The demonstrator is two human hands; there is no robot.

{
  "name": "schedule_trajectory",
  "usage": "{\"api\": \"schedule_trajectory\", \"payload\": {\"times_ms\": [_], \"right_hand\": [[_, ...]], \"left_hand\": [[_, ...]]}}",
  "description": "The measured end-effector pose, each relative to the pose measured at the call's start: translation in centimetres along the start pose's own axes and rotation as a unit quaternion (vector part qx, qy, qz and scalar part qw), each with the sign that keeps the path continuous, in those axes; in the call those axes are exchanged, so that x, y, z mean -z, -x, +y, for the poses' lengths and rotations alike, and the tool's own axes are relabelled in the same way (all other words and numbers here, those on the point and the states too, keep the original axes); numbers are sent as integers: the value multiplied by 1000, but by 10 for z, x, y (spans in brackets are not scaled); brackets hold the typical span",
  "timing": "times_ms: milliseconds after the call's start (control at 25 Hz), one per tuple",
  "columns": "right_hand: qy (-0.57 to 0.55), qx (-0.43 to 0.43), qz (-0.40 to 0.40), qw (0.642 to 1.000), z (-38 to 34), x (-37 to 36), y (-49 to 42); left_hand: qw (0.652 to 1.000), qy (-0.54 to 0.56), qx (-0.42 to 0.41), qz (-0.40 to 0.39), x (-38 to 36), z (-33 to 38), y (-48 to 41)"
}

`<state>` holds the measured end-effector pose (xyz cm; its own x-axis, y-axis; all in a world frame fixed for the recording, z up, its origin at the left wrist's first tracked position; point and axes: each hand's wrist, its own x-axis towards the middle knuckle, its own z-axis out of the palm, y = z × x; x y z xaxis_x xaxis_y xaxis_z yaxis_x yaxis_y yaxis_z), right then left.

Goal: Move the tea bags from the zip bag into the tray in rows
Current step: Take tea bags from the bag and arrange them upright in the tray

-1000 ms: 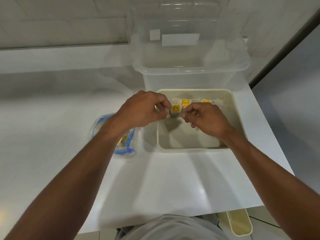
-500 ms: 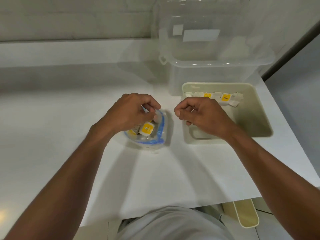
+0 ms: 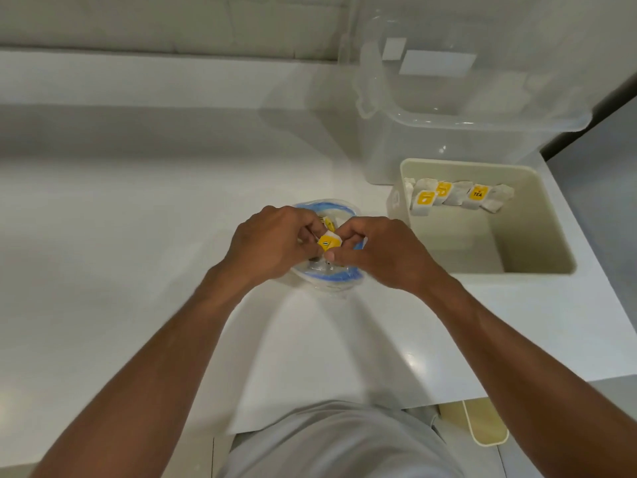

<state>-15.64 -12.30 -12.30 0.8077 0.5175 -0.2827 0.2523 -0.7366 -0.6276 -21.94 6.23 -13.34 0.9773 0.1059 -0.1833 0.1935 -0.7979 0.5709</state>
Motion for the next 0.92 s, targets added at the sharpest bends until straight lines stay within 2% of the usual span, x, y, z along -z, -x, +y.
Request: {"api": "schedule_trajectory", "payload": {"times_ms": [120,200,320,480,600,680,920], "right_hand": [[-24,-16,28,999,-4,2,1],[-48,-32,35,998,-3,10,3],[-69,-41,48,996,3,22,7],[-83,-46,56,994,11,27,13],[-73,-45,58,995,14,28,16],[-60,-50,59,995,14,29,18],[-52,-48,58,996,15,29,21]], "left_hand": [[998,55,-8,9,6,-7,0],[998,49,-17,33,13,-9,-4],[996,-43,-33,65,24,-5,-10],[979,-178,-93,47,17,11,-23],[956,-278,-49,76,4,28,-35],[948,-310,-10,64,-6,38,-40],[962,-256,54,77,-29,36,-44]]}}
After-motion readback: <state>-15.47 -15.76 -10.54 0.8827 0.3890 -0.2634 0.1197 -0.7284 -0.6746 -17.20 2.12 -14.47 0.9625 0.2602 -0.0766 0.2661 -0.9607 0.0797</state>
